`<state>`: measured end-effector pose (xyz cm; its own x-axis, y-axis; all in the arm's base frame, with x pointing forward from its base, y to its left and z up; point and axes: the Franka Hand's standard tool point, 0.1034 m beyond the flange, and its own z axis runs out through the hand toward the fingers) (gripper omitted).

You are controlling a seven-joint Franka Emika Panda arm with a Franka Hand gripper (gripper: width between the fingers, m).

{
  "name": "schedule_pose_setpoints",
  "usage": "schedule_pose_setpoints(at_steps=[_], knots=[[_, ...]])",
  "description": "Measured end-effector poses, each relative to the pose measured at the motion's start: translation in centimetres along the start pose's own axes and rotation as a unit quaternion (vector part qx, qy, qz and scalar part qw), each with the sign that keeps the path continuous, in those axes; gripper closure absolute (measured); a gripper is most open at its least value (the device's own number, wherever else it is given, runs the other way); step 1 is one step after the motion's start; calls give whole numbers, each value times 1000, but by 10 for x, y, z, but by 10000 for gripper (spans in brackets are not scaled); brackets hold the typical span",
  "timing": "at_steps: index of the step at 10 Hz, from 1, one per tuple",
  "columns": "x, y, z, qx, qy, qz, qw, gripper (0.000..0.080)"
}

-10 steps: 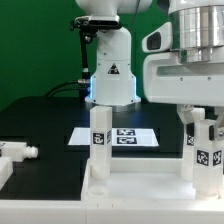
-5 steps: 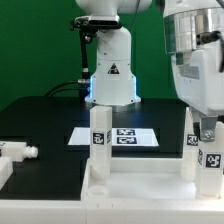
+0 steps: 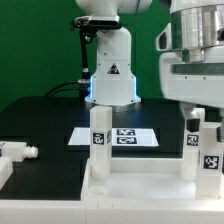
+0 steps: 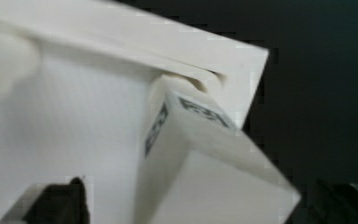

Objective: Assemble desk

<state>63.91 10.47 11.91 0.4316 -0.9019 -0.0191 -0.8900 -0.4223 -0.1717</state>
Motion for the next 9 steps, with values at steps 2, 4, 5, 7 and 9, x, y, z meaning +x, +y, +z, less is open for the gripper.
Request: schedule_pose_setpoints(at_steps=[2, 4, 5, 7, 9], knots=[[1, 1, 1, -2, 2, -51, 999, 151], [1, 1, 0, -4, 3, -124, 992, 151], [-1, -2, 0, -16, 17, -245, 969, 151], [-3, -4, 0, -15, 16, -300, 954, 151], [-2, -3, 0, -15, 17, -289, 957, 273]])
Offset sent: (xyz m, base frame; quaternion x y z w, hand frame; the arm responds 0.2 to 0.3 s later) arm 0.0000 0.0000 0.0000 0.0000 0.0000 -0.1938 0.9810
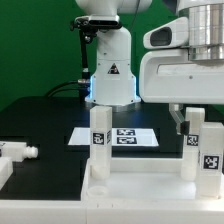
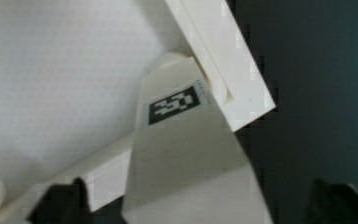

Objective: Assemble desk

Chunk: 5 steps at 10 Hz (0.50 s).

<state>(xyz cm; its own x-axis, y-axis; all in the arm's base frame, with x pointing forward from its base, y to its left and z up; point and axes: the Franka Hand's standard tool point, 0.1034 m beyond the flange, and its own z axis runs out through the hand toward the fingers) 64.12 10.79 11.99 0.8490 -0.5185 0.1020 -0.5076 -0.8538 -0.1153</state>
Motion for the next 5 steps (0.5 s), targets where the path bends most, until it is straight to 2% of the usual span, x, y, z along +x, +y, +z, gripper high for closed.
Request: schedule_pose_setpoints(at_steps=[1, 2, 3, 5], knots=[[0, 0, 0, 0, 0, 23, 1000, 273], [0, 0, 0, 0, 0, 62, 998, 413], [0, 1, 0, -1, -1, 104, 995, 513], [0, 3, 1, -4, 0, 239, 971, 512]])
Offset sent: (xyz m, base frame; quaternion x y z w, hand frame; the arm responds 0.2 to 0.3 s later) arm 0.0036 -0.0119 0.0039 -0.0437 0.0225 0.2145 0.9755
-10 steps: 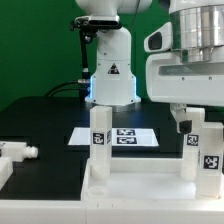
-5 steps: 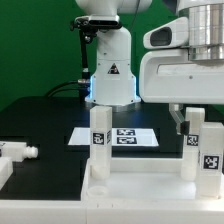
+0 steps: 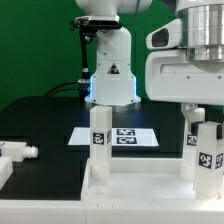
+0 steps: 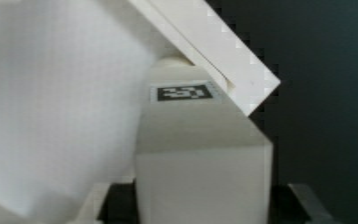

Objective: Assemble desk

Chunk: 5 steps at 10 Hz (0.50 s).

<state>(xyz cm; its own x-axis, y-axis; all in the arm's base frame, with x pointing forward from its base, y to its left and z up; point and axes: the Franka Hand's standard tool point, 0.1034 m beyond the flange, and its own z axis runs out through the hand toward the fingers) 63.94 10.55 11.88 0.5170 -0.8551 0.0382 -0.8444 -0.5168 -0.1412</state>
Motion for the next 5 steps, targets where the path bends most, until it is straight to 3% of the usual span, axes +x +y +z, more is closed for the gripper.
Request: schedule_pose_setpoints(at_steps=[2, 4, 5], knots=[[-3, 1, 0, -4, -3, 158, 987, 512], [-6, 0, 0, 9, -23, 344, 939, 512], [-6, 0, 0, 9, -24, 349, 937, 512]])
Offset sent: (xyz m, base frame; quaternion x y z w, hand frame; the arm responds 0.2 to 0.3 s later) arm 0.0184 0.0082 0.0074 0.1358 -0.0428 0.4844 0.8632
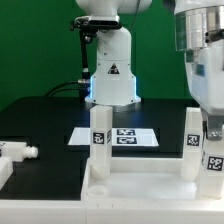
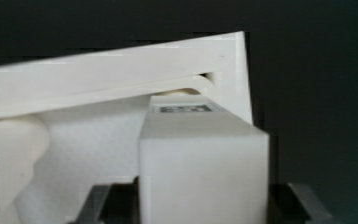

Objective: Assemble desk

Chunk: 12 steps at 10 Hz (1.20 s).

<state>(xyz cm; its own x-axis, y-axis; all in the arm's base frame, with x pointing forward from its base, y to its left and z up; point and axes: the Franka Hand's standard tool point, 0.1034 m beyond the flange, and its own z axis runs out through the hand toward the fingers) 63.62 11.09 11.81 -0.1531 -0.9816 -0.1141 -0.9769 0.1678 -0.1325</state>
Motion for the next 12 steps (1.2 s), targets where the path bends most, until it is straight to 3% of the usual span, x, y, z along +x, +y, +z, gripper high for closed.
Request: schedule_pose_setpoints(at_steps=[1, 2, 3, 4, 5, 6, 9, 11, 12], knots=[[0, 0, 0, 0, 0, -11, 1000, 512], [0, 1, -1, -4, 4, -59, 998, 460], [-2, 2, -1, -14, 8, -135, 991, 460], [-1, -1, -2, -13, 8, -216, 976, 266], [1, -1, 1, -17, 6, -308, 951, 266], [0, 1, 5, -28, 3, -345, 938, 171], [1, 0, 5, -28, 3, -443, 896, 150], [-2, -2, 2, -35, 13, -617, 786, 150], [-2, -2, 3, -34, 13, -594, 804, 150]])
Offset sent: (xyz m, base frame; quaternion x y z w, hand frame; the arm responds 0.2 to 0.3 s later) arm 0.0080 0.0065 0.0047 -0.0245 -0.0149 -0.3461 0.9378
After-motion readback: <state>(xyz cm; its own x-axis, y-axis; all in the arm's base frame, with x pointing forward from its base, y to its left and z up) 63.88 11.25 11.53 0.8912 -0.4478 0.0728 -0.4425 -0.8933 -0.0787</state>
